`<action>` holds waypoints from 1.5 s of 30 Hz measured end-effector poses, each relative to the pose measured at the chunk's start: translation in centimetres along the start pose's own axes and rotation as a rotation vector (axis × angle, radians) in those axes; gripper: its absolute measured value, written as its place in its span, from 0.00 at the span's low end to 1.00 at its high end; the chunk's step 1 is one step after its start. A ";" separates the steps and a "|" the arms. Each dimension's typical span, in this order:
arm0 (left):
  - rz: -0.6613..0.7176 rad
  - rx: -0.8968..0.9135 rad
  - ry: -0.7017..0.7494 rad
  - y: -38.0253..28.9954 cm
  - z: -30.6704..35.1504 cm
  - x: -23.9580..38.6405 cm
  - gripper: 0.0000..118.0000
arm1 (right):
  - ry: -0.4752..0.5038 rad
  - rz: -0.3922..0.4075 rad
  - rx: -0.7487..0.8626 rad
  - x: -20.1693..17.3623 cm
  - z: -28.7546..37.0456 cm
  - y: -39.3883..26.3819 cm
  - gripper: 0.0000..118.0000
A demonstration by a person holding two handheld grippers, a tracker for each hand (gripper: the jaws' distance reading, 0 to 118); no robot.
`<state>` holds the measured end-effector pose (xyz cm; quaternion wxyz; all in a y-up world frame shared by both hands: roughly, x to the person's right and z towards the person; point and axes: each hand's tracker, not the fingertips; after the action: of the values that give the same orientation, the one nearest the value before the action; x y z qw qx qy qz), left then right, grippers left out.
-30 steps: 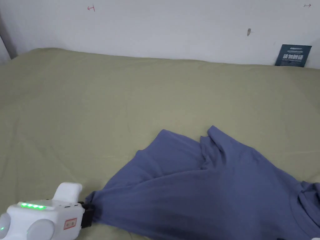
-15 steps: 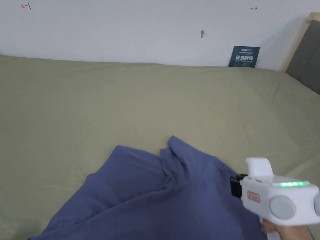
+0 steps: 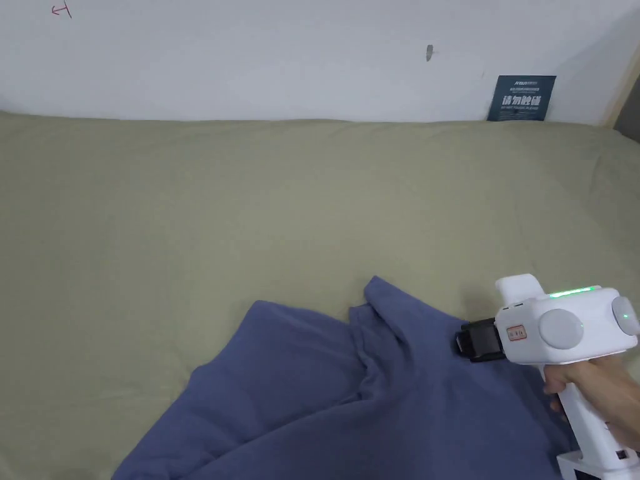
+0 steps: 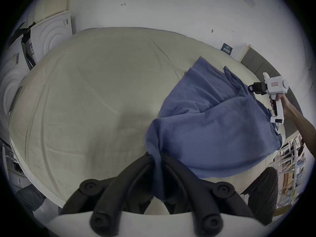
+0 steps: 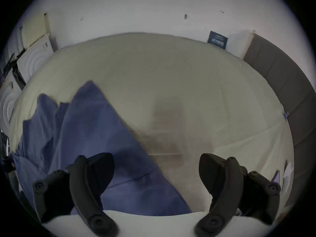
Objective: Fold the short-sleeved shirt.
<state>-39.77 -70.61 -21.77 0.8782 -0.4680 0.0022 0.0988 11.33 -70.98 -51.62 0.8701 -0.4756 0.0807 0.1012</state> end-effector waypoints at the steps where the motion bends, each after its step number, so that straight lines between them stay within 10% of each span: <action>1: 0.001 -0.001 0.000 0.0 0.0 0.0 0.04 | -0.003 0.023 -0.022 -0.2 -0.5 -0.2 0.85; 5: -0.001 -0.008 0.003 0.3 -0.2 0.1 0.04 | -0.004 -0.012 -0.030 -0.1 -0.6 0.1 0.82; 7: 0.001 -0.011 0.004 0.4 -0.2 0.1 0.04 | 0.008 0.017 0.015 -0.8 1.0 0.2 0.39; 8: 0.006 -0.012 0.004 0.5 -0.1 0.1 0.04 | -0.009 0.049 0.049 -1.7 2.6 0.3 0.00; 29: -0.091 0.433 -0.004 15.6 19.3 7.7 0.04 | -0.019 -0.076 0.754 6.4 43.7 -5.1 0.00; 45: -0.156 0.561 0.134 26.4 27.3 11.8 0.04 | -0.024 -0.167 0.838 7.2 47.1 1.2 0.00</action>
<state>-35.24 -31.75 -29.26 0.9760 -0.2114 0.0514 -0.0045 20.08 -29.88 -29.16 0.9942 -0.0846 0.0661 -0.0056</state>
